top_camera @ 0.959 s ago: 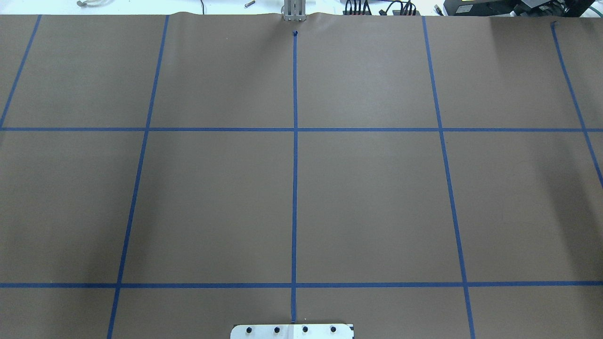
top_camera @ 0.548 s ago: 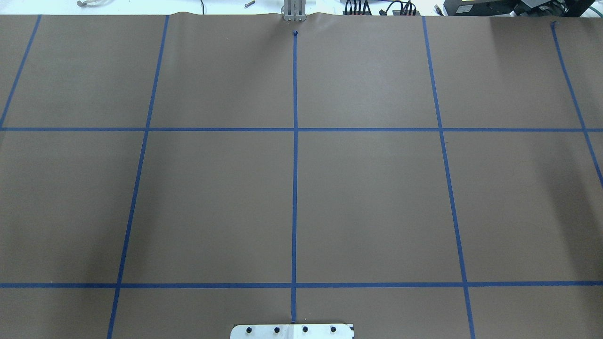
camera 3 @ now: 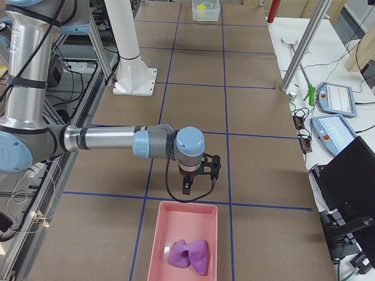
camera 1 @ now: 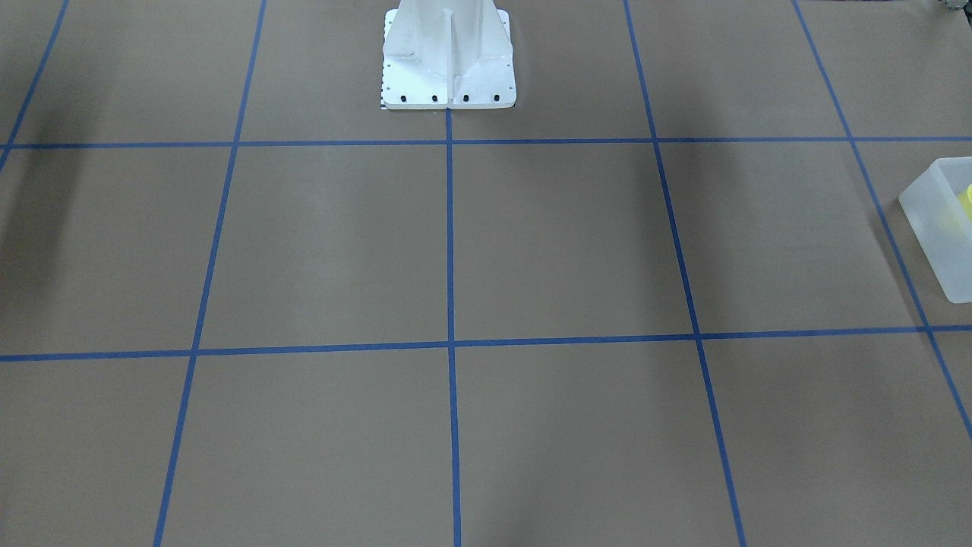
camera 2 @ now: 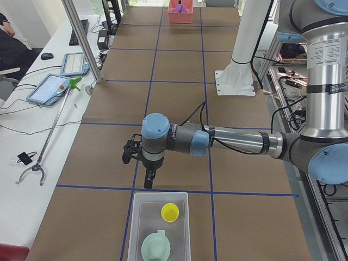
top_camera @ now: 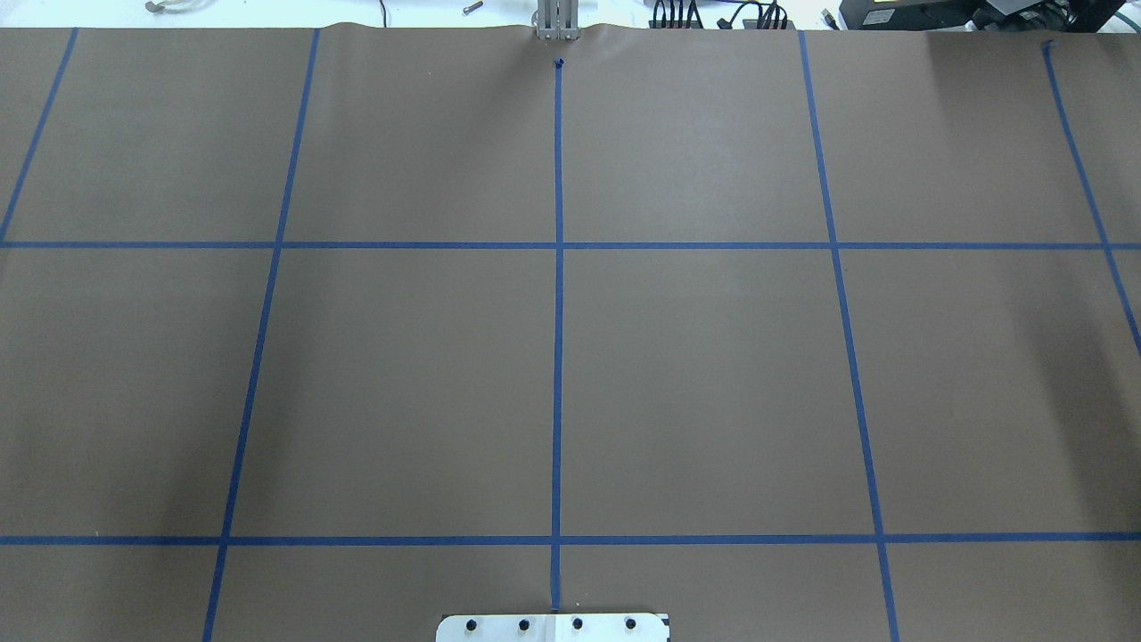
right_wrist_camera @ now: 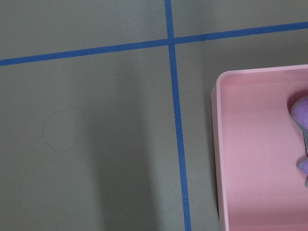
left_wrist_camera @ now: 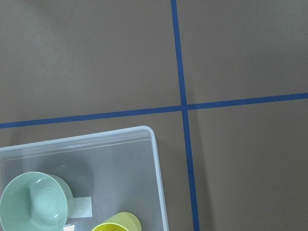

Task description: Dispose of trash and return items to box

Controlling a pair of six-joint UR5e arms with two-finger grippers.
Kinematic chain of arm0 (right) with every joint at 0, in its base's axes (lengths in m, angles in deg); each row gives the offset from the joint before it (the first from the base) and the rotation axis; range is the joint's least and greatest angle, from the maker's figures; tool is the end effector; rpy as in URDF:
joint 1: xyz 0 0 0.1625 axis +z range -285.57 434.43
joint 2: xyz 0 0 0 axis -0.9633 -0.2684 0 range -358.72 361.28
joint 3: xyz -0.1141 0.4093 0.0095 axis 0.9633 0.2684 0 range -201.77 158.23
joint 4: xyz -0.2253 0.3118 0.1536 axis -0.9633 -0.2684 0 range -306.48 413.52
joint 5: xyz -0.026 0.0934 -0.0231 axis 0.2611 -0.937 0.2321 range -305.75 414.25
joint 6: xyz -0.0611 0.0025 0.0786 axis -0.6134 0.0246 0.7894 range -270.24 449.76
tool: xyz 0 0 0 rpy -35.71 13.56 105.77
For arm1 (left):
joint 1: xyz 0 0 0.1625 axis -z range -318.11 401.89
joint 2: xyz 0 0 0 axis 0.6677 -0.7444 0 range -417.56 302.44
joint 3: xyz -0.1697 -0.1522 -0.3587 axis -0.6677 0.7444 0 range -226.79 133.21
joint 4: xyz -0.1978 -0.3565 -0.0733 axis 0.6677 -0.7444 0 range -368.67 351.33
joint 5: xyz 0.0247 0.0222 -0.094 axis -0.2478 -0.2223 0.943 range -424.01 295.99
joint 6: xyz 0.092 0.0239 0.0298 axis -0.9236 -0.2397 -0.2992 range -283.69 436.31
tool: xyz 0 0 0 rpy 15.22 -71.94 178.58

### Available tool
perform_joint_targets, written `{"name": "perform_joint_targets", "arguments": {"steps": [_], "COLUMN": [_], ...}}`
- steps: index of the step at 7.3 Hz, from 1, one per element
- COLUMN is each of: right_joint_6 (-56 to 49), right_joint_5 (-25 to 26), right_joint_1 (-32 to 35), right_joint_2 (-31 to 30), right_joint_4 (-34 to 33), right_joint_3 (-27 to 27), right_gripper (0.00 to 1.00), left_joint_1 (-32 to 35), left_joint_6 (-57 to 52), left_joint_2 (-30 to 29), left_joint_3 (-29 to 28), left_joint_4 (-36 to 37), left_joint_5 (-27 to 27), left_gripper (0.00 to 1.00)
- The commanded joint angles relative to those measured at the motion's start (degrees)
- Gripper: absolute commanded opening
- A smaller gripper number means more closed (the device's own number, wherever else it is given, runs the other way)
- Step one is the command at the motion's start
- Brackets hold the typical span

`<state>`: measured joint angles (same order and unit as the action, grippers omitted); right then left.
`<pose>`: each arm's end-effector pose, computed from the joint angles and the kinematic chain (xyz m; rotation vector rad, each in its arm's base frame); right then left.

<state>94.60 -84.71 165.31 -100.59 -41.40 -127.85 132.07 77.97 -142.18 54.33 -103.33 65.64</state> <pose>0.0644 -0.4016 0.6164 -0.0414 -0.8539 0.0990 -0.0711 -0.4620 0.6039 0.1652 0.6921 0.0321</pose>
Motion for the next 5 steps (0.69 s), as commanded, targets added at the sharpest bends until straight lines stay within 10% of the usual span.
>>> {"name": "perform_joint_targets", "arguments": {"steps": [1, 5], "right_joint_6": [0.0, 0.0], "right_joint_5": [0.2, 0.4], "right_joint_1": [0.0, 0.0], "right_joint_2": [0.0, 0.2], "right_joint_4": [0.1, 0.1], "right_joint_3": [0.0, 0.0], "right_gripper": [1.0, 1.0], "left_joint_1": [0.0, 0.0], "left_joint_6": [-0.1, -0.2], "left_joint_2": [-0.2, -0.3], "left_joint_3": [-0.5, -0.8], "left_joint_4": [0.0, 0.0], "left_joint_5": [0.0, 0.0], "left_gripper": [0.99, 0.99]}}
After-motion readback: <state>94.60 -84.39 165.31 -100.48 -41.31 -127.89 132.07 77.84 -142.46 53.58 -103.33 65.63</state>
